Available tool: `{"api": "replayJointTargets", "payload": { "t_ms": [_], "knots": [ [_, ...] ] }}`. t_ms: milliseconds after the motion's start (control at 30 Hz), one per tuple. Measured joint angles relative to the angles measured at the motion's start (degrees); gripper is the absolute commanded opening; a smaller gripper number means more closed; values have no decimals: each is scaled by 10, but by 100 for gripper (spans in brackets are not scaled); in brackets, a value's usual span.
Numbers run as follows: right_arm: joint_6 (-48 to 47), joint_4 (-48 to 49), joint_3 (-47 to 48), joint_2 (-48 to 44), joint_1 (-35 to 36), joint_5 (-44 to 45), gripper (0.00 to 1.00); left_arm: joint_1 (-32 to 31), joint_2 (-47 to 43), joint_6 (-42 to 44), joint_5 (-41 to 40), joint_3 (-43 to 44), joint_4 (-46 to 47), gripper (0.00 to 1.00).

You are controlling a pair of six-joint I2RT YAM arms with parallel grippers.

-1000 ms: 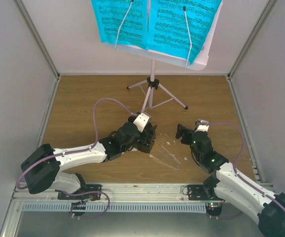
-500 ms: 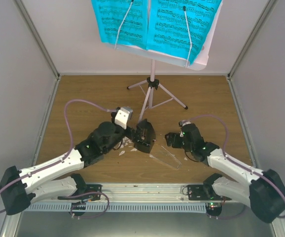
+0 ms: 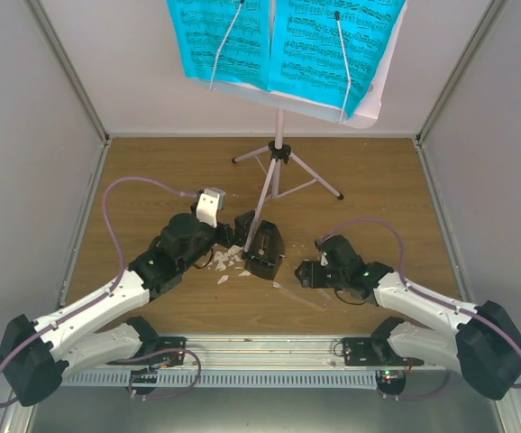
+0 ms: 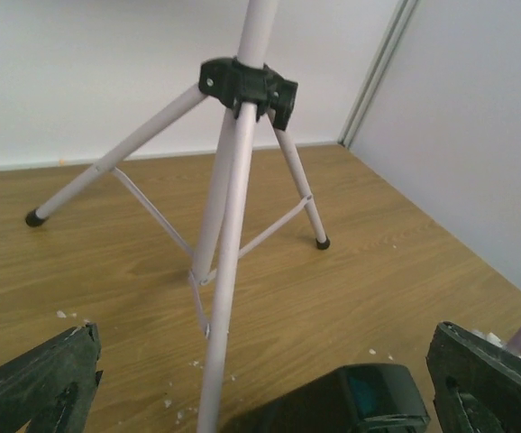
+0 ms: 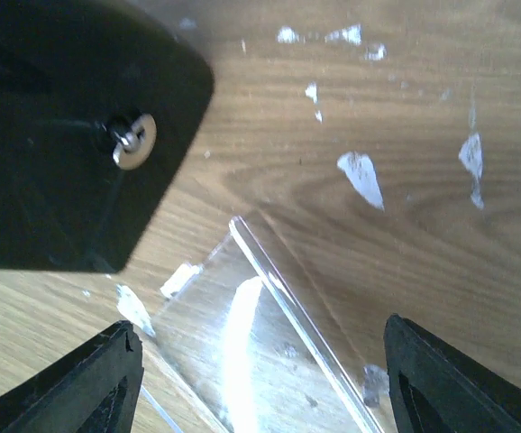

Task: Pack up the instrument practice props

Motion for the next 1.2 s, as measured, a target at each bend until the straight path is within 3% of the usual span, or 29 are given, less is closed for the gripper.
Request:
{"api": "replayJointTargets", "payload": {
  "t_ms": [300, 600, 900, 1200],
  "knots": [
    [5, -50, 17, 31, 38, 33, 69, 1, 4, -10, 16, 0, -5, 99],
    [4, -74, 33, 58, 60, 53, 56, 3, 4, -15, 20, 0, -14, 99],
    [4, -76, 37, 73, 73, 55, 31, 4, 4, -16, 23, 0, -16, 99],
    [4, -80, 37, 82, 75, 57, 19, 4, 2, -16, 23, 0, -17, 99]
  ]
}}
